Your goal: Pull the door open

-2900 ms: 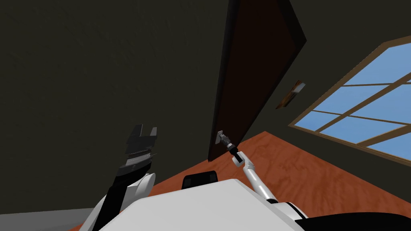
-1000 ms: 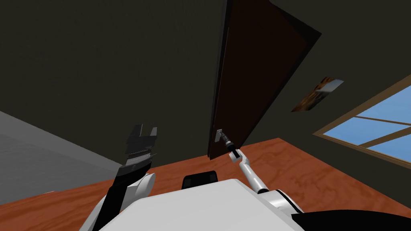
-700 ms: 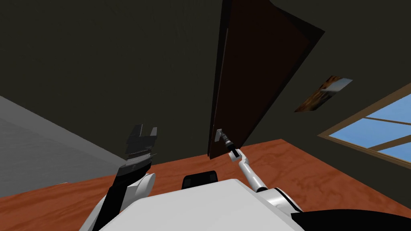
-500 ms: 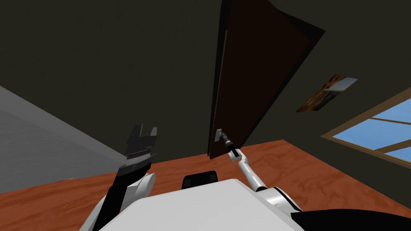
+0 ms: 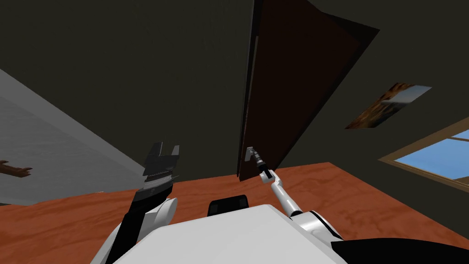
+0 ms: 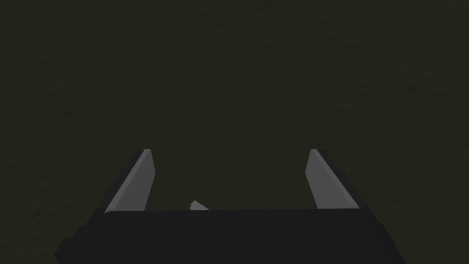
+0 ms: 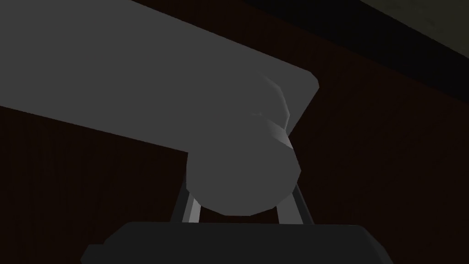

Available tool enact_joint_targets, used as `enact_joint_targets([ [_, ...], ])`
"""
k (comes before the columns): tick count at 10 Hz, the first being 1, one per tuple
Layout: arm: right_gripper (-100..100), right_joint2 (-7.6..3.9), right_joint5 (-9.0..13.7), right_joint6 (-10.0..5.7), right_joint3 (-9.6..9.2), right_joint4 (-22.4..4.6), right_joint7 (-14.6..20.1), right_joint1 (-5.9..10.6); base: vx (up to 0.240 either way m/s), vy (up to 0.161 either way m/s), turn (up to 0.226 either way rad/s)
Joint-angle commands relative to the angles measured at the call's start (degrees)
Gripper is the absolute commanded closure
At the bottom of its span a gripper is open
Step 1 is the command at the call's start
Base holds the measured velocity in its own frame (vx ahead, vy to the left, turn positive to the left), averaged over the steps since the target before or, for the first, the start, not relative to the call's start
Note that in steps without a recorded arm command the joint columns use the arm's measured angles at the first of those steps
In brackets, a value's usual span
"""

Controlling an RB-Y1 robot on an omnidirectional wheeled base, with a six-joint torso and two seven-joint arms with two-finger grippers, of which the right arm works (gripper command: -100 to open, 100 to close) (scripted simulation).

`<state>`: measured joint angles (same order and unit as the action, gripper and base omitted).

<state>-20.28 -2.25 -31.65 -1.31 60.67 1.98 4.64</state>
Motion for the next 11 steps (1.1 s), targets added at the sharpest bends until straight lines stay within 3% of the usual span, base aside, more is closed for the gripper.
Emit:
enact_joint_targets([
  [1,100,0.42,2.3,-0.04,-0.94,-0.7,2.9,0.98,-0.084,-0.055,0.141],
  [4,100,0.45,3.8,0.11,-1.23,-1.2,6.0,1.46,-0.053,-0.039,0.062],
  [6,100,0.52,7.1,0.42,-1.81,-2.2,9.8,2.42,-0.071,-0.050,0.106],
  [9,100,0.55,8.7,0.57,-2.10,-2.6,12.8,2.90,-0.061,-0.039,0.070],
  [11,100,0.62,11.9,0.87,-2.68,-3.6,16.5,3.87,-0.073,-0.049,0.101],
])
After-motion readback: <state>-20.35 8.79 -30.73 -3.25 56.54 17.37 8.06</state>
